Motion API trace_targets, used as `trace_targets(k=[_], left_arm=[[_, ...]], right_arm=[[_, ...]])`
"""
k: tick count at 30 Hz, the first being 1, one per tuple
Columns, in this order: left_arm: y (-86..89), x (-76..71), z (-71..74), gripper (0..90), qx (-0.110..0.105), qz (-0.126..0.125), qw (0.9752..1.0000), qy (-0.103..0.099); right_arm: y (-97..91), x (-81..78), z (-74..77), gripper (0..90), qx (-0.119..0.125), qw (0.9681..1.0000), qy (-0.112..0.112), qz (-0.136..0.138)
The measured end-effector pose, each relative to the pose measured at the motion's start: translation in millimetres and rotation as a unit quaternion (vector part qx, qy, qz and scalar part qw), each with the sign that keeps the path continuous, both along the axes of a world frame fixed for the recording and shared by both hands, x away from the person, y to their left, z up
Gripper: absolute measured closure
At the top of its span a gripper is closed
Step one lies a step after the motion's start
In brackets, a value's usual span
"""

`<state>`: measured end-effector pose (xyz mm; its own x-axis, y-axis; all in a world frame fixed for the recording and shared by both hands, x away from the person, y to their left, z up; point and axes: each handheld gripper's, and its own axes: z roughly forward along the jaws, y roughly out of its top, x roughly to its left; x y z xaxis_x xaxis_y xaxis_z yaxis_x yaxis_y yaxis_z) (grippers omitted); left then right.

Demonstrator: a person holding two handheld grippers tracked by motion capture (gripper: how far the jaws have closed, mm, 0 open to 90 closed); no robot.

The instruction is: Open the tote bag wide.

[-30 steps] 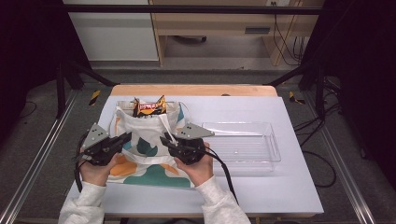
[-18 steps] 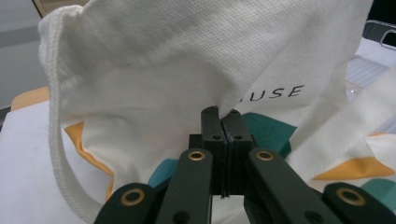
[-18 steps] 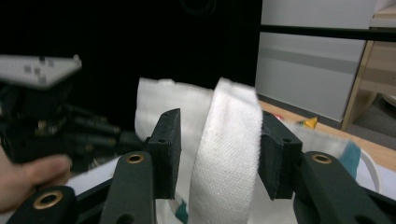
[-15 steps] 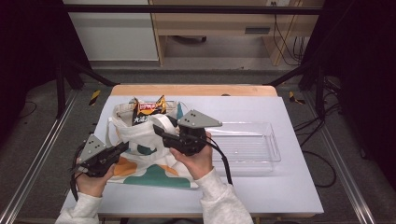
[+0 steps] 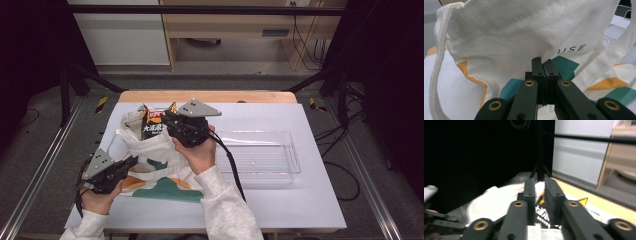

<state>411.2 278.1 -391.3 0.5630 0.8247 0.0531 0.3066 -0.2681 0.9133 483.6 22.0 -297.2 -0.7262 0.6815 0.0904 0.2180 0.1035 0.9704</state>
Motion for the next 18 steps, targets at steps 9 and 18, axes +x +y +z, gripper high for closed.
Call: trace_targets(k=[9, 18], left_arm=[[1.3, -7.8, -4.2, 89.4, 0.007, -0.009, 0.9999, 0.004], [13.0, -12.3, -2.6, 82.5, -0.019, -0.017, 0.9996, 0.015]], right_arm=[[7.7, 5.8, -27.1, 90.0, -0.051, 0.9969, 0.054, 0.025], [0.3, -4.2, -40.1, 90.0, -0.060, 0.9951, 0.069, 0.037]])
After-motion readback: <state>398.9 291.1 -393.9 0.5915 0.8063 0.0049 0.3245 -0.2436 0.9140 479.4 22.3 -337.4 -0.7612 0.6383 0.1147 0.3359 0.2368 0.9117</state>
